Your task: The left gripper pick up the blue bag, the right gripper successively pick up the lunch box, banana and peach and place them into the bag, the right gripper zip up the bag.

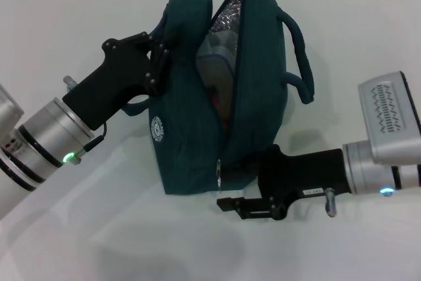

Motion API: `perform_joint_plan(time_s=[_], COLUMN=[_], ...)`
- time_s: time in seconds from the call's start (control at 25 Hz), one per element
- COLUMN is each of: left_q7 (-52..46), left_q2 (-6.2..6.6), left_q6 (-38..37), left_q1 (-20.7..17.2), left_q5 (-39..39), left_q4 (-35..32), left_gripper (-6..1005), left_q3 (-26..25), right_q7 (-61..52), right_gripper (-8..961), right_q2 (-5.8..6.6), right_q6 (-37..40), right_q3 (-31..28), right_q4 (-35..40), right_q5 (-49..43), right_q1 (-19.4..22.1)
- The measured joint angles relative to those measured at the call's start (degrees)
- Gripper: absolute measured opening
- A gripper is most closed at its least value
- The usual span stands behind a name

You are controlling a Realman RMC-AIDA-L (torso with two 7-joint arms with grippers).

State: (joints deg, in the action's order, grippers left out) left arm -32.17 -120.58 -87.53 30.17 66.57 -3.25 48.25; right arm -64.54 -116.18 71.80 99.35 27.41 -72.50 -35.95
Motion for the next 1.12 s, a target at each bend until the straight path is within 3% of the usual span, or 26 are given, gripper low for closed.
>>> perform_joint_plan(time_s=[0.32, 0.56, 1.0, 1.12], left_q7=[0.01, -0.02, 0.09, 0.1], left_q2=[0.0, 0.0, 0.0, 0.0], left_q6=[-0.24, -0.28, -0.29, -0.35], left_q1=[-0.01, 0.07, 0.02, -0.23], left_q5=[-0.04, -0.05, -0.06, -0.06], left_q4=[0.0, 0.14, 1.29, 1.31], left_gripper=[39, 41, 64, 71], left_q3=[0.0, 0.14, 0.23, 0.25], right_q7=[-0.56, -1.45, 8.06, 9.75], right_gripper=[497, 496, 149, 103], right_q2=[0.0, 0.0, 0.09, 0.09], right_q6=[-1.54, -1.41, 0.26, 0.45], right_q3=[6.87, 7.62, 3.78, 2.92], right_q4=[0.65, 0.78, 1.51, 1.3], right_q5=[3.25, 3.96, 9.75, 9.78], right_q1=[-2.53, -2.05, 3.12, 3.79])
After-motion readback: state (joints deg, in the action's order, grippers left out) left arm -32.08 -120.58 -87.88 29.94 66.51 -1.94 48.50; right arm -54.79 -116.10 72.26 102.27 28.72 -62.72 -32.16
